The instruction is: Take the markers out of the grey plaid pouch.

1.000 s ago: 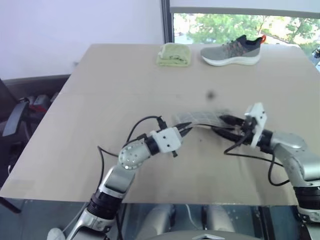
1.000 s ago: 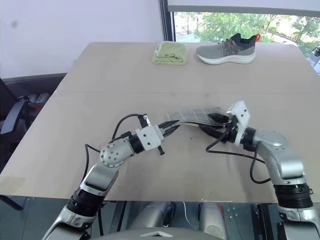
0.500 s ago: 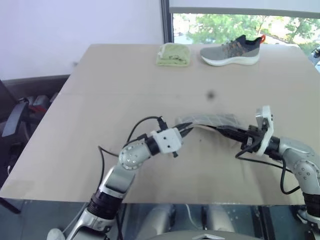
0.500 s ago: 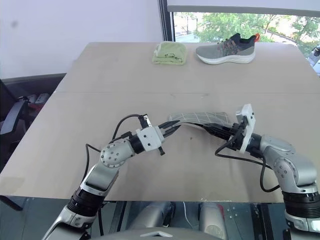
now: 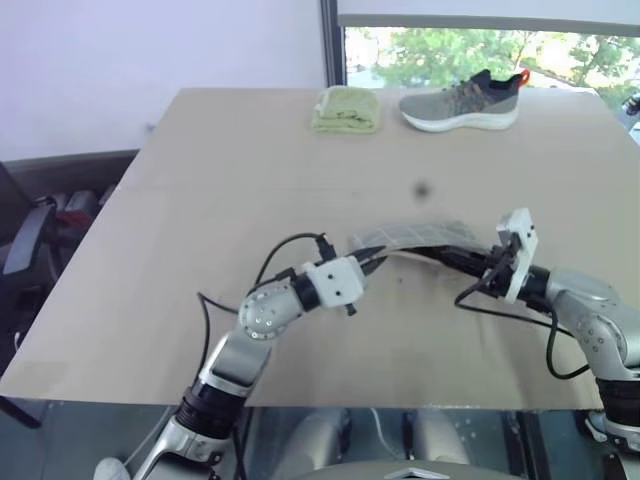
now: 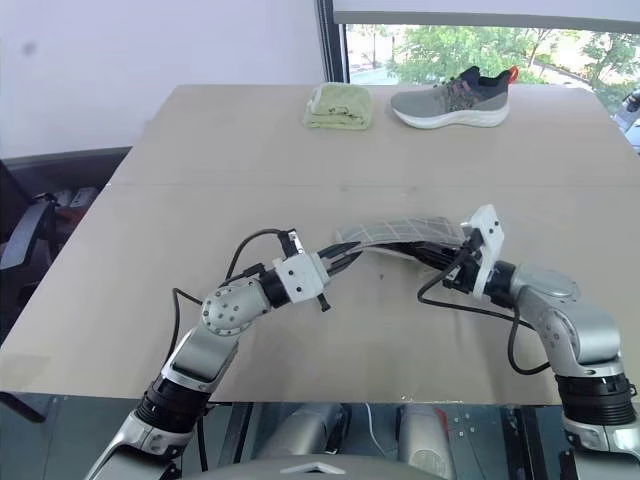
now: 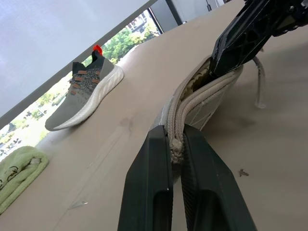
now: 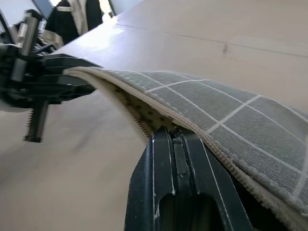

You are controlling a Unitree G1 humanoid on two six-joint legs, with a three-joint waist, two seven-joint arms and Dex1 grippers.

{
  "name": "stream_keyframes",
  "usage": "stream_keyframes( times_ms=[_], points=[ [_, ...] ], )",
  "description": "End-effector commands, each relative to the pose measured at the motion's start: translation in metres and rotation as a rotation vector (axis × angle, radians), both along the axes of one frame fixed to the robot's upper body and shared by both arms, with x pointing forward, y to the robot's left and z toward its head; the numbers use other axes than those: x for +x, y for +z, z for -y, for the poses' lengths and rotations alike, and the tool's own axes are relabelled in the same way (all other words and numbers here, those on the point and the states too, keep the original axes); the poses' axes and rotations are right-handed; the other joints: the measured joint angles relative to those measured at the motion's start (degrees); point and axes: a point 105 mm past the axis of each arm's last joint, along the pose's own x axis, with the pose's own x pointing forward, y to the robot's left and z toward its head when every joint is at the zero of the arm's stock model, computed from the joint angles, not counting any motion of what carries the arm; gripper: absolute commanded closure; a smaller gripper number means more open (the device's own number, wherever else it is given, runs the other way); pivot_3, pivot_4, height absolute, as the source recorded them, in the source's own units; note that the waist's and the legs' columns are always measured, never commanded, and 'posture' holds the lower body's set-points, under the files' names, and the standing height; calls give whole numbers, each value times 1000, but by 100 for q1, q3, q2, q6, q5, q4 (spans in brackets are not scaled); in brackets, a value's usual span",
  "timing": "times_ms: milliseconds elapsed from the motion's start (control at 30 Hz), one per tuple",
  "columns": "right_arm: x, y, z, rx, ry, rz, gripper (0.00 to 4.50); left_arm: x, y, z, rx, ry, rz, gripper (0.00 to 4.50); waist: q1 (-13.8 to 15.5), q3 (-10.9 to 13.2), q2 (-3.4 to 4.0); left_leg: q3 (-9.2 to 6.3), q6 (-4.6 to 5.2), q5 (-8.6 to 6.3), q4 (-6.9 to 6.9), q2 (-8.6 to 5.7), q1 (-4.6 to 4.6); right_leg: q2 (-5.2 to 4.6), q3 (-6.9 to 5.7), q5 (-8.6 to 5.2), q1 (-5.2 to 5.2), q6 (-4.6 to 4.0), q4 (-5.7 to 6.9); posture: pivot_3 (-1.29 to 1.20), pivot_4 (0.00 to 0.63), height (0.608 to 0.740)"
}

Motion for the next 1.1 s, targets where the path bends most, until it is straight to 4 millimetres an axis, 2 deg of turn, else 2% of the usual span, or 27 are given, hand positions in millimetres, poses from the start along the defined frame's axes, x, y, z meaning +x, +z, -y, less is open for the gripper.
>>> stream_keyframes(
  times_ms=[33,100,200,300,433,467,700,867,1100],
  points=[
    [15,6,2,-91,-71,104,4451,-8,15,8,-52,-60,24,4500,5,0,0,-1,0,0,0,0,-1,0,-1,0,0,0,-1,0,150,740],
    [21,5,1,-232,-72,204,4451,-9,18,11,-71,-85,-2,4500,1,0,0,1,0,0,1,-1,-1,0,0,0,0,0,0,0,150,740],
    [17,3,-6,-368,22,305,3630,-12,20,14,-89,-130,-46,4500,-1,0,0,-1,-1,0,2,-2,0,1,-3,0,-2,0,2,0,150,740],
    [11,4,-9,-482,119,375,2012,-13,27,16,-139,-153,-114,4500,-4,1,-1,-1,-1,1,2,-1,-2,1,-3,0,-1,0,-1,0,150,740],
    [8,16,-6,-607,204,431,127,-16,32,21,-189,-210,-229,4500,-9,3,-4,-1,0,0,13,-1,-6,3,-3,0,-1,1,-1,0,150,740],
    [7,20,-6,-632,226,439,20,-17,35,23,-211,-226,-257,4500,-6,4,-6,-2,0,0,13,0,-5,3,-4,0,-1,0,0,0,150,740],
    [0,36,0,-794,376,442,20,-24,44,38,-387,-340,-525,4500,2,13,-20,-10,0,0,29,0,-15,3,-14,0,1,0,0,0,150,740],
    [-5,42,6,-855,436,389,20,-21,57,43,-488,-378,-668,4500,6,19,-30,-12,-1,0,34,1,-19,3,-16,0,0,0,-1,0,150,740],
    [-4,38,0,-910,484,398,20,-22,59,40,-555,-419,-825,4500,2,21,-34,-13,-2,-1,37,1,-24,2,-19,0,-2,1,-2,0,150,740]
  ],
)
